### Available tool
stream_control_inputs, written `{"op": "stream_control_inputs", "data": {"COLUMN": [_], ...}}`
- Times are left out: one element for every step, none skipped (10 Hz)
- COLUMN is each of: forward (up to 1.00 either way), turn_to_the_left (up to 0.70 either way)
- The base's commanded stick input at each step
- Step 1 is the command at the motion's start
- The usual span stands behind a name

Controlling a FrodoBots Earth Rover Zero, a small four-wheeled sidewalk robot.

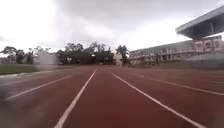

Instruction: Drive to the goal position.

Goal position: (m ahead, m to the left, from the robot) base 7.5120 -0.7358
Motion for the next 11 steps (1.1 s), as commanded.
{"op": "stream_control_inputs", "data": {"forward": [0.45,0.45,0.45,0.45,0.45,0.45,0.45,0.45,0.45,0.45,0.45], "turn_to_the_left": [0.0,0.0,0.0,0.0,0.0,0.0,0.0,0.0,0.0,0.0,0.0]}}
